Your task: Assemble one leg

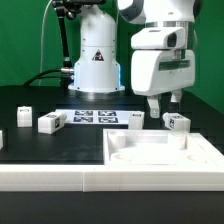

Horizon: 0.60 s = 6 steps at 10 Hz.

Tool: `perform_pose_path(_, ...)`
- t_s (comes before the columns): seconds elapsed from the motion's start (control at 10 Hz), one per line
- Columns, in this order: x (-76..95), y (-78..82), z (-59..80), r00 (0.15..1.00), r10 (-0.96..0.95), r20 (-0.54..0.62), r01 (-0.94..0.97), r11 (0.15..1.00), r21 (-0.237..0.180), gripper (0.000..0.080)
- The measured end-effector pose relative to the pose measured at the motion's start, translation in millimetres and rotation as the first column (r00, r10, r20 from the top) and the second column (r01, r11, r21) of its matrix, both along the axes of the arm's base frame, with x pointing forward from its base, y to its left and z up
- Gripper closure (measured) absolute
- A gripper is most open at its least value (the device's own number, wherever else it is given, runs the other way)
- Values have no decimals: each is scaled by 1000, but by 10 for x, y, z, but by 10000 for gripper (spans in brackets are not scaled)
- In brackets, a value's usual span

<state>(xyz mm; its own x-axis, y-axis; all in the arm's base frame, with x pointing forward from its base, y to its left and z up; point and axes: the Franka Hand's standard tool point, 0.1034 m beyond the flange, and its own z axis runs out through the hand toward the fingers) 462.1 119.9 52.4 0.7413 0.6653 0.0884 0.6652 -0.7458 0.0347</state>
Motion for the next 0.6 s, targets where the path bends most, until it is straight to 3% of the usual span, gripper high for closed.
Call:
perform_pose_path(0.4,-136,390,-38,910,-413,-47,415,908,58,150)
perform_pose_path(0.6,-155,469,-33,881,-470,-61,473,879,61,150)
